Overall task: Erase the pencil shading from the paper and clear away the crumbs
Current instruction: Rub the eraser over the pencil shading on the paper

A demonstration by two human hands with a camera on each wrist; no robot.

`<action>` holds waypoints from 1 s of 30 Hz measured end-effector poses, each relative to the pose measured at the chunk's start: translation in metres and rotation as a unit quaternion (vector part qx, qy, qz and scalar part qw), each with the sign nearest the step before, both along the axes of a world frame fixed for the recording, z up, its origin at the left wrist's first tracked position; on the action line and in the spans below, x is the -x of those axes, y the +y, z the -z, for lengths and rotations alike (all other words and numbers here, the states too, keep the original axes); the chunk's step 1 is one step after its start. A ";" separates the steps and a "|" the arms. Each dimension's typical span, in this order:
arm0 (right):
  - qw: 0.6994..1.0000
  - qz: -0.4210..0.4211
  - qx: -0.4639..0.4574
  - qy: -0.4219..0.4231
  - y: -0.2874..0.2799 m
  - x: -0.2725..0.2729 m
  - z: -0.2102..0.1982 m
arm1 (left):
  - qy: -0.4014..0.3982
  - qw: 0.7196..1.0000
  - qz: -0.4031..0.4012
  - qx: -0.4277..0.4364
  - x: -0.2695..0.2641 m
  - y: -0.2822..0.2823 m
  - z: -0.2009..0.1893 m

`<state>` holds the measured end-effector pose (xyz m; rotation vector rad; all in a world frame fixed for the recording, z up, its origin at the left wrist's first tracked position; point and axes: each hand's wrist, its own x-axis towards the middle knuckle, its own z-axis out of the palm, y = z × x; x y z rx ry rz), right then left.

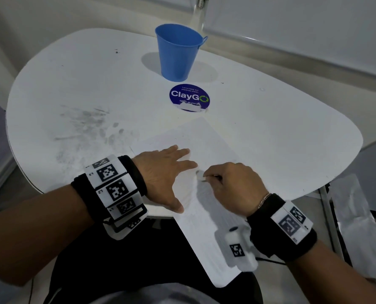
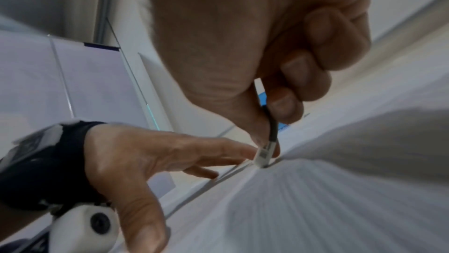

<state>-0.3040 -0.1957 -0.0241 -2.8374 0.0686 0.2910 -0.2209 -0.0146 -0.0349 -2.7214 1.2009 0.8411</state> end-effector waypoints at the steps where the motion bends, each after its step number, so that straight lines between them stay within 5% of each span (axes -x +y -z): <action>1: 1.000 -0.001 0.006 0.002 -0.002 0.000 0.001 | 0.000 1.000 0.000 0.000 0.000 0.000 0.000; 13: 0.996 -0.070 -0.050 0.035 0.012 0.011 0.004 | 0.004 1.000 0.001 -0.009 0.000 -0.002 0.001; 18: 1.000 -0.003 0.005 0.002 0.000 0.002 0.003 | 0.001 1.000 0.002 -0.011 0.000 0.000 0.001; 22: 0.996 -0.062 -0.053 0.038 0.016 0.011 -0.001 | 0.003 1.000 0.003 -0.011 0.000 -0.002 0.001; 30: 0.995 0.082 -0.029 -0.037 -0.016 -0.009 0.013 | -0.002 1.000 0.004 -0.005 0.000 0.000 0.001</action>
